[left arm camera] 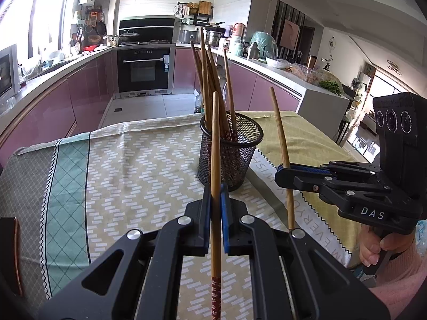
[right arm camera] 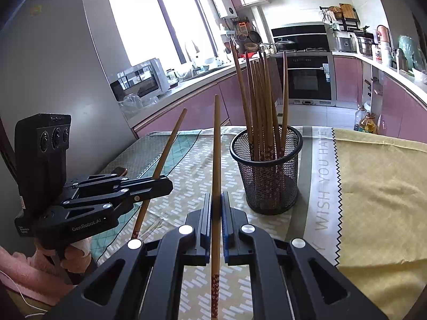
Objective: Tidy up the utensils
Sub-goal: 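Lift both held chopsticks upright and carry them toward the black mesh cup, then lower both chopsticks tip-first into the black mesh cup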
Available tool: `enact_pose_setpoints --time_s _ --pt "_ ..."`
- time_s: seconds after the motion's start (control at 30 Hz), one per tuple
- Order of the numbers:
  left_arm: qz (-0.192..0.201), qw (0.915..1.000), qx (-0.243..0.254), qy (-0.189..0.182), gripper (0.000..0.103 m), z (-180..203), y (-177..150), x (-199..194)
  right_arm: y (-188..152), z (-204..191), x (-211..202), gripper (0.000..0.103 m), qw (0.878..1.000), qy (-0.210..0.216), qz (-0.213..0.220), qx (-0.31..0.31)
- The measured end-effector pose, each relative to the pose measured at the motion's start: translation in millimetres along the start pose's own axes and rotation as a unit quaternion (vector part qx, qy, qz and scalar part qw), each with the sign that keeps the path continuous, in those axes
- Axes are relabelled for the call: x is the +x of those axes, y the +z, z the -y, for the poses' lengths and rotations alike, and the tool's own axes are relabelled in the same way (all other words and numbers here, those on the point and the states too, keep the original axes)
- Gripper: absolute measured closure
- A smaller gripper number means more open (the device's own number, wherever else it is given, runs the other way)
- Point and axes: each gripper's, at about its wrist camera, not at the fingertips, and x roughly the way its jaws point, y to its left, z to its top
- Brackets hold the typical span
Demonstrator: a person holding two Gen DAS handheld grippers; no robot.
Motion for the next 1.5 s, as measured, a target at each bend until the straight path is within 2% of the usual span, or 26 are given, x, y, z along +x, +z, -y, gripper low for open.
enact_pose_setpoints --time_s 1.5 --pt "0.046 0.9989 -0.002 -0.006 0.096 4 21 -12 21 -2 -15 0.097 0.999 -0.012 0.045 -0.010"
